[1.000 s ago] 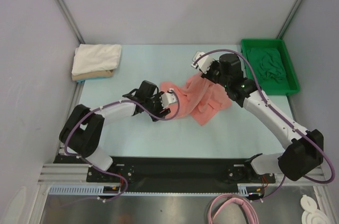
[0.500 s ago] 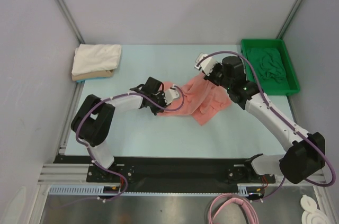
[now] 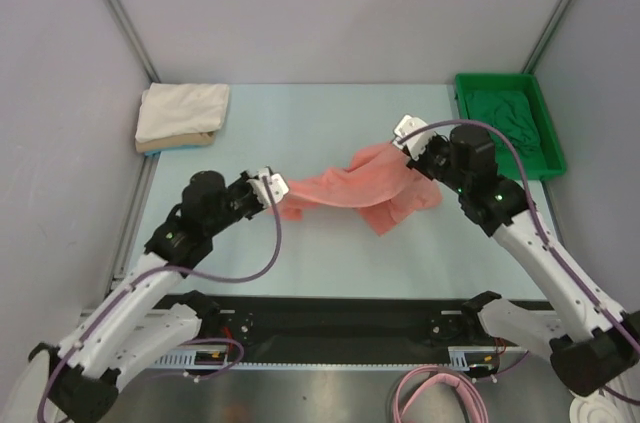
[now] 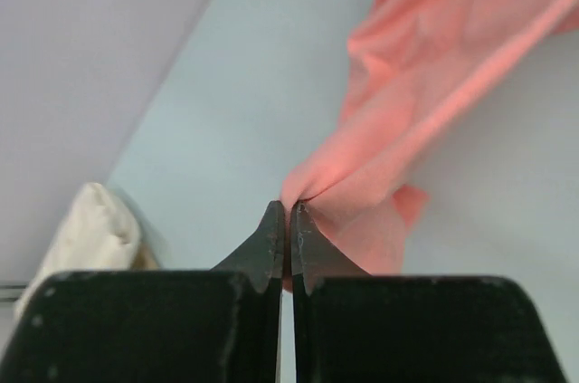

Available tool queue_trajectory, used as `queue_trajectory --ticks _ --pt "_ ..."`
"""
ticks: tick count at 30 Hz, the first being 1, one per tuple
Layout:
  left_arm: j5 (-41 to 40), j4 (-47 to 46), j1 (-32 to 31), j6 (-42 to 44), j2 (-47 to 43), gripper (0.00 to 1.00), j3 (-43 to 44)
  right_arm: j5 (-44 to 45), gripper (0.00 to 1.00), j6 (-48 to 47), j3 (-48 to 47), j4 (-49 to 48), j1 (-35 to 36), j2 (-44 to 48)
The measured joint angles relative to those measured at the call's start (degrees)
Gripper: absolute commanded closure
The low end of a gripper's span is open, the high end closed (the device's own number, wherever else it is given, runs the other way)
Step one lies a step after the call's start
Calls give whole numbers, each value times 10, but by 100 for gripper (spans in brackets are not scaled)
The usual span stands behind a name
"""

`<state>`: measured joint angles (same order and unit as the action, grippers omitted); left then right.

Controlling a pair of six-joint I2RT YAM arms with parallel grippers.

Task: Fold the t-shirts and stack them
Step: Flatten the tshirt out

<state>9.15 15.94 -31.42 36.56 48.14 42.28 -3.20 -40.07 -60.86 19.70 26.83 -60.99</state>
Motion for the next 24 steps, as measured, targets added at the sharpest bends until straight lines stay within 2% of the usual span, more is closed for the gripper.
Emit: queue_trajectory --ticks 5,9,14,18,20,22,23,24 --pt "-14 35 0 6 -131 100 -1 -50 100 8 -2 77 9 102" --pt "-20 87 -1 5 -154 100 29 -106 100 19 -14 129 -14 150" --pt "-63 79 -1 11 -133 100 54 -125 100 18 -11 129 -18 147" --pt "-112 -10 7 33 -58 100 28 -123 100 1 13 79 -32 86" --pt "-117 -52 32 40 3 100 4 -127 100 -6 30 49 -51 37" --pt "-114 -91 66 40 77 100 -5 -130 93 -9 39 22 -73 -21" --pt "-116 -123 85 40 128 99 -5 -132 82 -9 40 6 -85 -53" --pt "-123 -150 97 39 171 87 -3 -131 64 -8 39 -18 -97 -87"
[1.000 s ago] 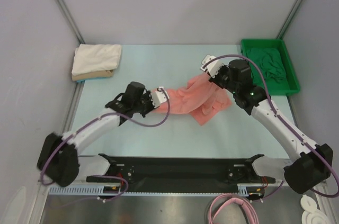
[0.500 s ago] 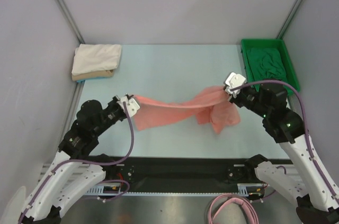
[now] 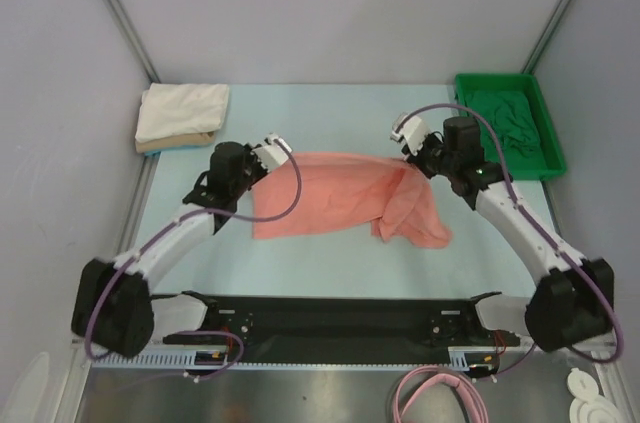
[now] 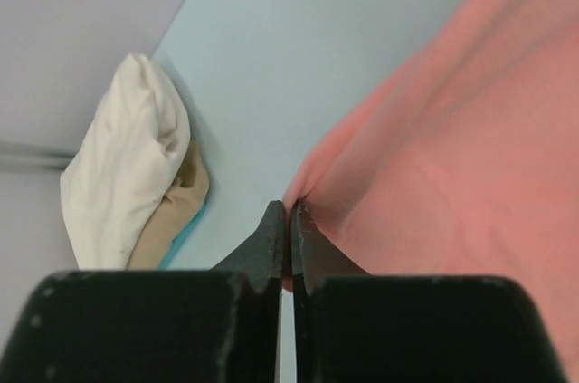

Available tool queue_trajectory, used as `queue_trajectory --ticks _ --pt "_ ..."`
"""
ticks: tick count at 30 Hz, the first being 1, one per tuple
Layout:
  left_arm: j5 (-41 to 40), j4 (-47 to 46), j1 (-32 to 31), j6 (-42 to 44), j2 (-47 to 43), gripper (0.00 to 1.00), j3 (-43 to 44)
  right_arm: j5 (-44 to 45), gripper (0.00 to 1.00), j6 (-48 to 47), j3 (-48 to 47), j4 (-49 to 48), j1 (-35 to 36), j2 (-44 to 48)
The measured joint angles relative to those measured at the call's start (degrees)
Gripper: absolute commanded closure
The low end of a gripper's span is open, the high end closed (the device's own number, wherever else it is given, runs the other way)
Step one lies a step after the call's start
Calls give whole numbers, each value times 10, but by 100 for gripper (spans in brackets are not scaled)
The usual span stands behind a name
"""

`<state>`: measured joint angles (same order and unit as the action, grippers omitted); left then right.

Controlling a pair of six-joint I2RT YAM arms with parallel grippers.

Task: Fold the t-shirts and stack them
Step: Flatten the tshirt out

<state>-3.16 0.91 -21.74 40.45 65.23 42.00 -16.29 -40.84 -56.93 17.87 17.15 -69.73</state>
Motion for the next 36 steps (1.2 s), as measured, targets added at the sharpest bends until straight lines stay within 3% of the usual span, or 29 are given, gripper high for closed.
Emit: queue_trajectory --ticks 2,3,4,6,8,12,15,23,36 --pt "-45 -61 15 2 103 76 19 14 58 3 -12 -33 -18 -60" --pt "-68 -82 17 0 139 53 35 23 53 6 -29 -43 -27 -90" --pt "-97 -107 19 -3 179 47 56 30 51 14 -50 -50 -36 -116" --pt "-139 -140 20 -34 207 41 81 35 49 30 -79 -69 -49 -135" --pt "-137 -142 22 -68 180 37 82 38 48 41 -79 -88 -57 -112" --pt "-52 -116 24 -126 82 36 71 39 47 37 -13 -102 -12 1" --pt "28 -72 24 -159 58 37 71 32 46 26 45 -94 44 56" --pt "190 68 23 -199 163 40 59 33 44 13 88 -14 64 -27" --pt "219 69 23 -200 174 40 44 27 42 11 80 45 121 -68"
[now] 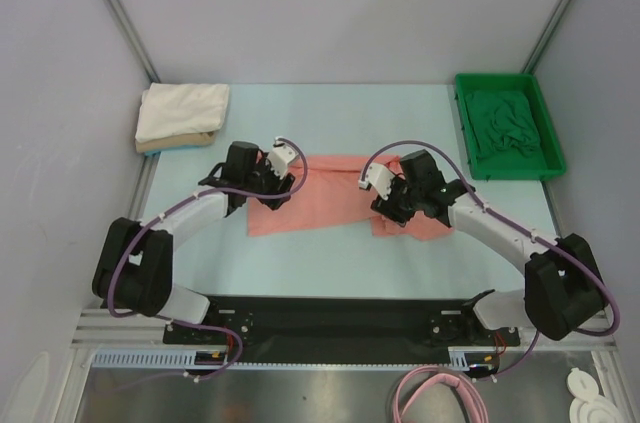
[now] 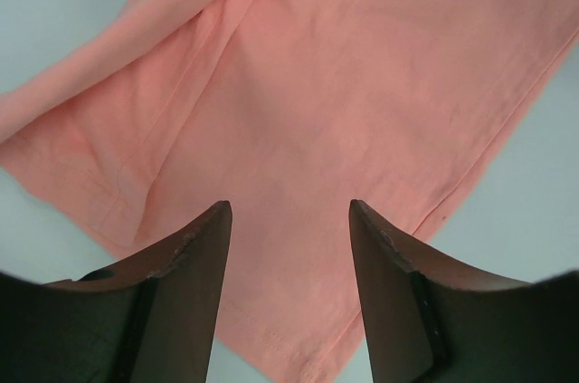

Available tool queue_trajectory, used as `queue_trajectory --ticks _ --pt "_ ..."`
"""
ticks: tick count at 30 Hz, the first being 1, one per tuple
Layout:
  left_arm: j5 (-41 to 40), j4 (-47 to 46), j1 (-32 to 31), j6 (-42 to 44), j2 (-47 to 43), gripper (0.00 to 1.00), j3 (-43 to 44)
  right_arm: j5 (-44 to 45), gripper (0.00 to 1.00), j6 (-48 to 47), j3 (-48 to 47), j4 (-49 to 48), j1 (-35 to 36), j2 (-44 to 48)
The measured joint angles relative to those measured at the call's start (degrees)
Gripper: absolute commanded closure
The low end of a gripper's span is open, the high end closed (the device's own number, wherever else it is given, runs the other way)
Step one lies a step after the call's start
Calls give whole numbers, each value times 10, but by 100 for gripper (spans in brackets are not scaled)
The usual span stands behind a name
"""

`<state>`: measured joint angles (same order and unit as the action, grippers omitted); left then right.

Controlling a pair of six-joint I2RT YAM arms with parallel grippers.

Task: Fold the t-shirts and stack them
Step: Flatten the tshirt out

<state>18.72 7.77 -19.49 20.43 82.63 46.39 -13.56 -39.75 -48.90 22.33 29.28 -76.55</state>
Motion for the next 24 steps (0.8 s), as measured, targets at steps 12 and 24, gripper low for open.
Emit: queue_trajectory --ticks 12,24 --pt "0 0 0 0 10 40 0 26 48 -8 0 14 11 -36" --pt "-7 -9 2 0 10 40 -5 92 100 -15 -4 12 42 -4"
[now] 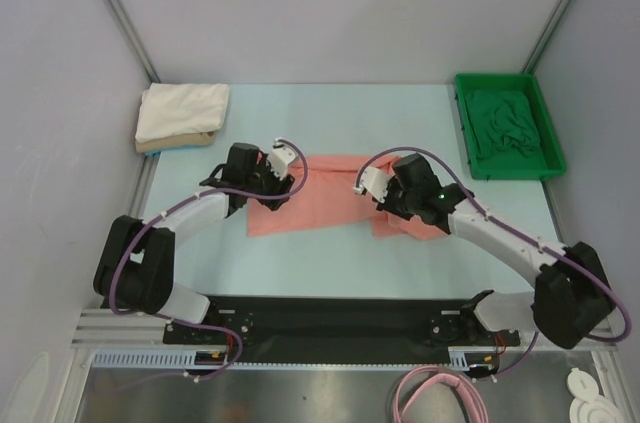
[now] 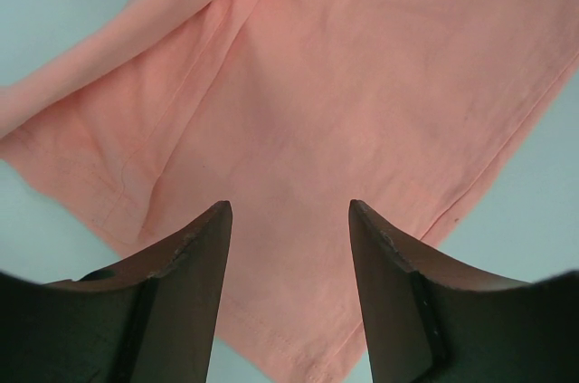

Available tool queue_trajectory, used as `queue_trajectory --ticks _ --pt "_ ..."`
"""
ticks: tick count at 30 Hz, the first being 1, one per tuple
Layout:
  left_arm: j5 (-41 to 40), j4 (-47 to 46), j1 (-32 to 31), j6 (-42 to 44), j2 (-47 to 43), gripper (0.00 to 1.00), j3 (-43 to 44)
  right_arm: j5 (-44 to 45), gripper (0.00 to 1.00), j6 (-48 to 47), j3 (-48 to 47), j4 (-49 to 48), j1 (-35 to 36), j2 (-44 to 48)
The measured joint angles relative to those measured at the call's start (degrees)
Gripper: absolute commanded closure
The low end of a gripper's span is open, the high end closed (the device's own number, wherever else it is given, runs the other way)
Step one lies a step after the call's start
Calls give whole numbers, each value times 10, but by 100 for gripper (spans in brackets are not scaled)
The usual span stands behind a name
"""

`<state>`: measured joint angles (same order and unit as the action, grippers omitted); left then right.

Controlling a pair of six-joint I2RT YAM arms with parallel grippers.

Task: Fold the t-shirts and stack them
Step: Flatten the tshirt out

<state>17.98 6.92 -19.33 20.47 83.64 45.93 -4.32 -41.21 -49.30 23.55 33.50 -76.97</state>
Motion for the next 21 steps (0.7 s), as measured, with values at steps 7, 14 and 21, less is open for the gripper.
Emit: queue_trajectory --ticks 7,14,21 --pt "-77 -18 1 1 2 44 -4 54 100 -13 -18 -30 4 109" --pt "-172 -11 3 30 115 50 87 61 100 6 -26 -78 -96 96" --pt "-230 8 4 56 165 55 109 51 100 18 -26 -89 -97 97"
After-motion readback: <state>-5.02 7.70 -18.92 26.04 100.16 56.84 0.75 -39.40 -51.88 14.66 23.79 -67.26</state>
